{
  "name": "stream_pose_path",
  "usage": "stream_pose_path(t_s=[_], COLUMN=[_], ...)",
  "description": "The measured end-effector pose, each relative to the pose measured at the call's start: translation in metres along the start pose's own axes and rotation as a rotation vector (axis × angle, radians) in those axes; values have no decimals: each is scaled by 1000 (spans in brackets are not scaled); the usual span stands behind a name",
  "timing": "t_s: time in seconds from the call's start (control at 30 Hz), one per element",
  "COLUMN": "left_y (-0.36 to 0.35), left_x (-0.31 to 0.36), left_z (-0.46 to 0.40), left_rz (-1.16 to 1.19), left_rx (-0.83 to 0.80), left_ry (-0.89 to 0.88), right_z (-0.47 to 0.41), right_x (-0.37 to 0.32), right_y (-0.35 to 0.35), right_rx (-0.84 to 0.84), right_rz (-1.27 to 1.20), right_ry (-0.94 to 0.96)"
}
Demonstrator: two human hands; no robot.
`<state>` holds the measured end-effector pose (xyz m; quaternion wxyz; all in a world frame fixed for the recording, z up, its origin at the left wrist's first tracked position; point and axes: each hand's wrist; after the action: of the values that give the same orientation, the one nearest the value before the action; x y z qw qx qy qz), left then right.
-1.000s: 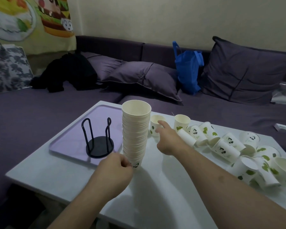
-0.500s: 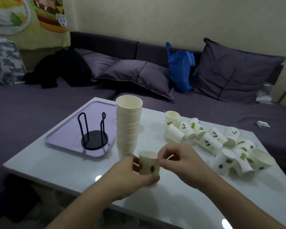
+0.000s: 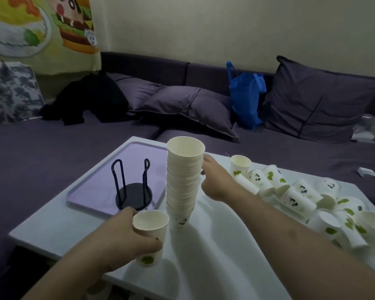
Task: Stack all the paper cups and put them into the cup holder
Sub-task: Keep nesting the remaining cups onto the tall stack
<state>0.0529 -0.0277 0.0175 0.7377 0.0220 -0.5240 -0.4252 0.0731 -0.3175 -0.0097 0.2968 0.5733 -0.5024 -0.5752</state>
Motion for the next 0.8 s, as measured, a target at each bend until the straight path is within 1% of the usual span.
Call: stream_pose_path(t_s=[0.07, 0.17, 0.27, 0.33, 0.43, 0.53, 0.67, 0.8], left_y=[4, 3, 1, 1, 0, 0, 1, 5], left_x=[-1, -3, -1, 2, 5, 10, 19, 28], left_z=[-7, -13, -16, -17, -14, -5, 16, 38], left_rz=[34, 60, 70, 59, 12, -1, 53, 161], left_rx=[16, 35, 42, 43, 35, 63, 112, 204], left_ry=[2, -11, -32, -37, -34, -56, -96, -154], right_z=[-27, -37, -41, -36, -5, 44, 107, 151], right_x=[-4, -15, -9, 3, 11, 12, 1, -15], right_y=[-6, -6, -15, -23, -16, 0, 21, 45], right_rx=[-23, -98, -108, -34, 178, 369, 471, 539], right_rz=[86, 16, 60, 78, -4, -73, -56, -152], right_ry=[5, 24, 6, -57, -84, -102, -146, -198])
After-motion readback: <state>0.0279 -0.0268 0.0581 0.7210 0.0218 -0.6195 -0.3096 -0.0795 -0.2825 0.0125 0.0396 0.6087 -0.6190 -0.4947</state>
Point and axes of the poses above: each hand's wrist, its own z-axis away from the middle knuckle, its own y-axis out of the back of the hand, x = y × z, and after that the axes turned 6 degrees about z, right-handed
